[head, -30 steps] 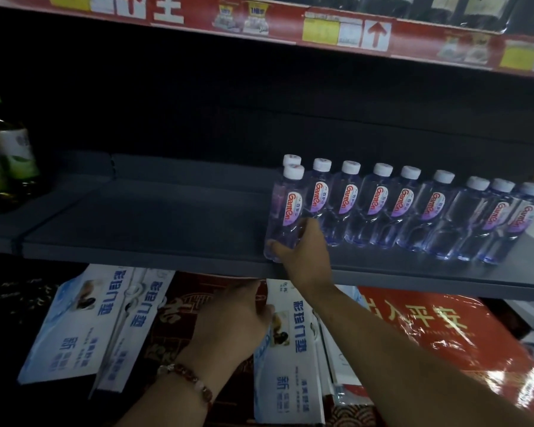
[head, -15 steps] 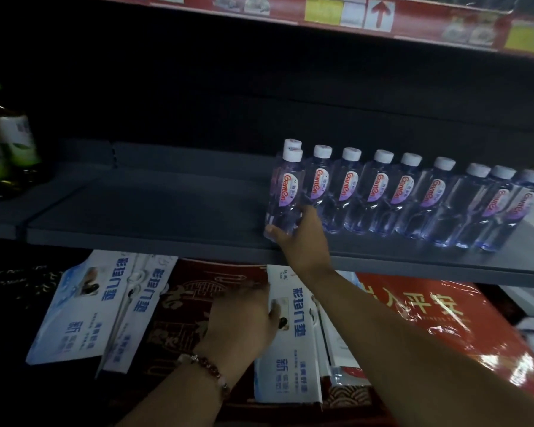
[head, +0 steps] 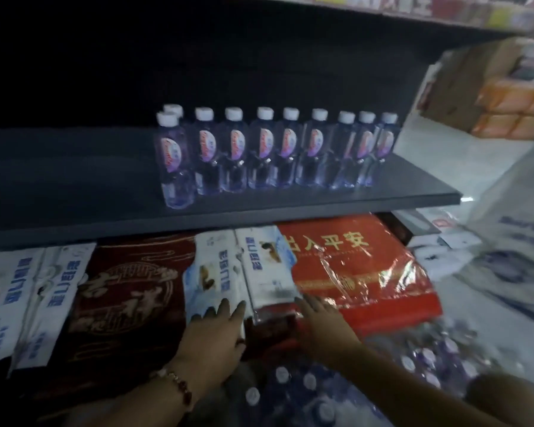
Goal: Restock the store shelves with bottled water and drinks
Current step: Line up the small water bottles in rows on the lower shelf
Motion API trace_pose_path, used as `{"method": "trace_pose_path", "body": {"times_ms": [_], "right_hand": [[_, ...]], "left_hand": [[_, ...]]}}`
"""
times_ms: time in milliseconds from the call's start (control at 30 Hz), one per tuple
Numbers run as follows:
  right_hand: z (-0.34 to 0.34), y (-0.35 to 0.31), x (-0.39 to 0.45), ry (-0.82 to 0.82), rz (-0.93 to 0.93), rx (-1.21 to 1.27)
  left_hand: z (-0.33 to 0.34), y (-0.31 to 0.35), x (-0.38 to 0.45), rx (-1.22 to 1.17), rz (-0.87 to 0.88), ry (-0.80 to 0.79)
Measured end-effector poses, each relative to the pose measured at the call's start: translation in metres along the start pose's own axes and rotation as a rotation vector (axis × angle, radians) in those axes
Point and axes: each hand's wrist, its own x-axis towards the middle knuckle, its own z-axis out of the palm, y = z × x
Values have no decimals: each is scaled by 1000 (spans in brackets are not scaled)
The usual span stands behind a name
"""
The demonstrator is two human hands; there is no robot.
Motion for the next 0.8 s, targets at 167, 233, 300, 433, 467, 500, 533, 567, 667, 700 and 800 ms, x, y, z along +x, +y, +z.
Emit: {"method": "trace_pose_path", "body": {"times_ms": [167,233,300,433,467,500,533,567,667,700,800], "right_hand": [[74,45,-48,-156,151,-30],[107,55,-61,-165,162,-58],[142,64,-70,-158,205,-3],[176,61,-77,-195,240,9],[183,61,-77,-228,274,42],[185,60,-76,-262,333,72],[180,56,-77,-281,372,95],[177,55,-78,-257,386,74],[185,57,-70,-230,415,163],[191,59,-67,-231,435,229],[193,59,-55,-219,479,328]], "left_hand": [[46,46,9,105,103,-106],[67,64,19,113,116,-137],[83,84,31,123,156,-137],[118,107,57,140,229,-180],[133,109,64,119,243,-161],[145,110,72,109,240,-149],[153,112,75,141,246,-182],[158,114,78,171,253,-264],[182,118,90,224,289,-290],[188,119,95,231,293,-314],[199,120,110,227,324,-319]]}}
